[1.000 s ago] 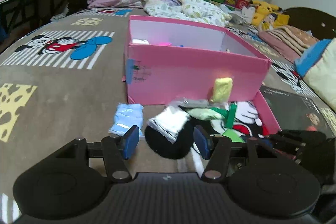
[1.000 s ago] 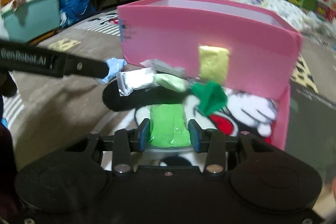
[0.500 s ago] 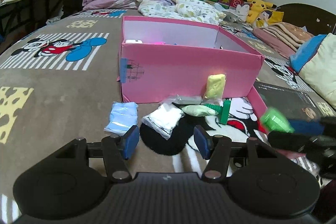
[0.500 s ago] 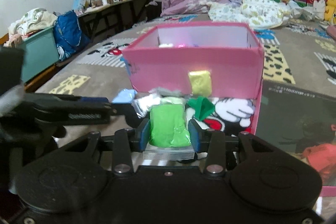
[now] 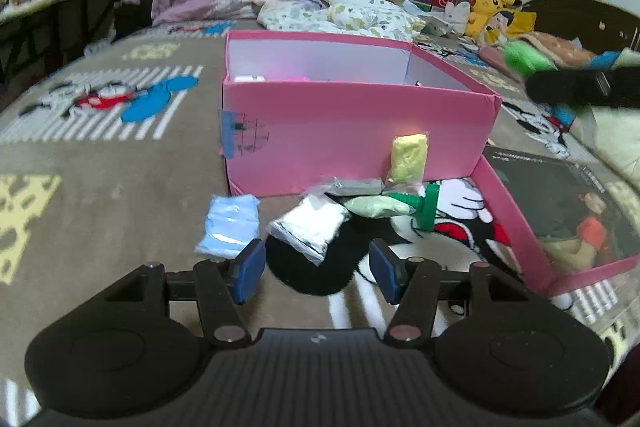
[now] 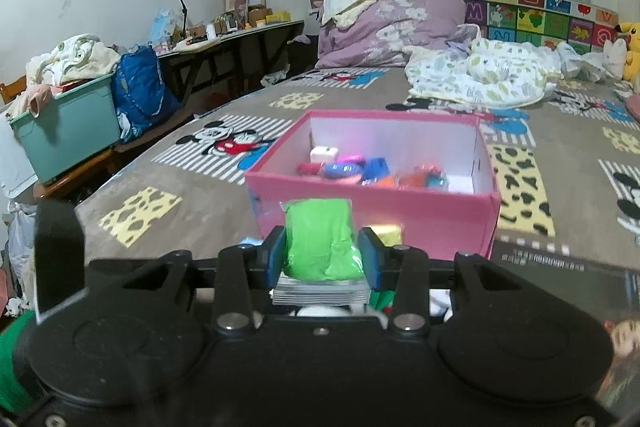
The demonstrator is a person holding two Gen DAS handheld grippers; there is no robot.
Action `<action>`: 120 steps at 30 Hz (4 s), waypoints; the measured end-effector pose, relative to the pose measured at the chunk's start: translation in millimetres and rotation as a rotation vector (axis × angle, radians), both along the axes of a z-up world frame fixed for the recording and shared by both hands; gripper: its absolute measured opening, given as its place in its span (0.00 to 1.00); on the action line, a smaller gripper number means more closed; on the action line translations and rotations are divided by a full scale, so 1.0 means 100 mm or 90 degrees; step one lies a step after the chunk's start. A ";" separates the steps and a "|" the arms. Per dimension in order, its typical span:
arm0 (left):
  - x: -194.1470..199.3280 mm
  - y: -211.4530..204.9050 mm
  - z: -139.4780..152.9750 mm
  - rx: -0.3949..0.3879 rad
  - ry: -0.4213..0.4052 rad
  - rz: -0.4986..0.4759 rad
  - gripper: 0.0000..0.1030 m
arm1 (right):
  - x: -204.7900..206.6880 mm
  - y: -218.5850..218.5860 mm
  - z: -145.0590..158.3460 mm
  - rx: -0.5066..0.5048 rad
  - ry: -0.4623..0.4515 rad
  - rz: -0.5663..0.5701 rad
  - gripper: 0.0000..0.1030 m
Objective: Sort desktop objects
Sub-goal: 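Carry the green packet with the right tool into the pink box and release, then close the left tool on the bagged light blue clay packet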
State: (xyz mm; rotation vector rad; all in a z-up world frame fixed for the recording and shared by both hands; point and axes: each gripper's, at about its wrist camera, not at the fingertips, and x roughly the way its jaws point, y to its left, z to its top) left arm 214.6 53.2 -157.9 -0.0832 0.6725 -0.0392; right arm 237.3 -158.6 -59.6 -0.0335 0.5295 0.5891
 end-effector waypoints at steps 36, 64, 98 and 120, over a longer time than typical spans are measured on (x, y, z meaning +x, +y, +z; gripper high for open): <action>0.15 0.04 -0.14 -0.043 0.003 -0.014 0.54 | 2.11 0.38 -0.35 -0.165 0.123 -0.082 0.38; 0.16 0.33 -0.18 -0.092 0.005 0.037 0.54 | 0.90 0.27 -0.18 -0.090 0.001 -0.053 0.62; 0.30 0.56 -0.25 -0.082 -0.004 0.081 0.54 | 0.76 0.72 -1.17 -0.103 0.125 -0.013 0.41; 0.45 0.41 -0.45 0.049 0.010 0.045 0.53 | 0.08 0.26 -1.35 -0.018 0.095 -0.012 0.40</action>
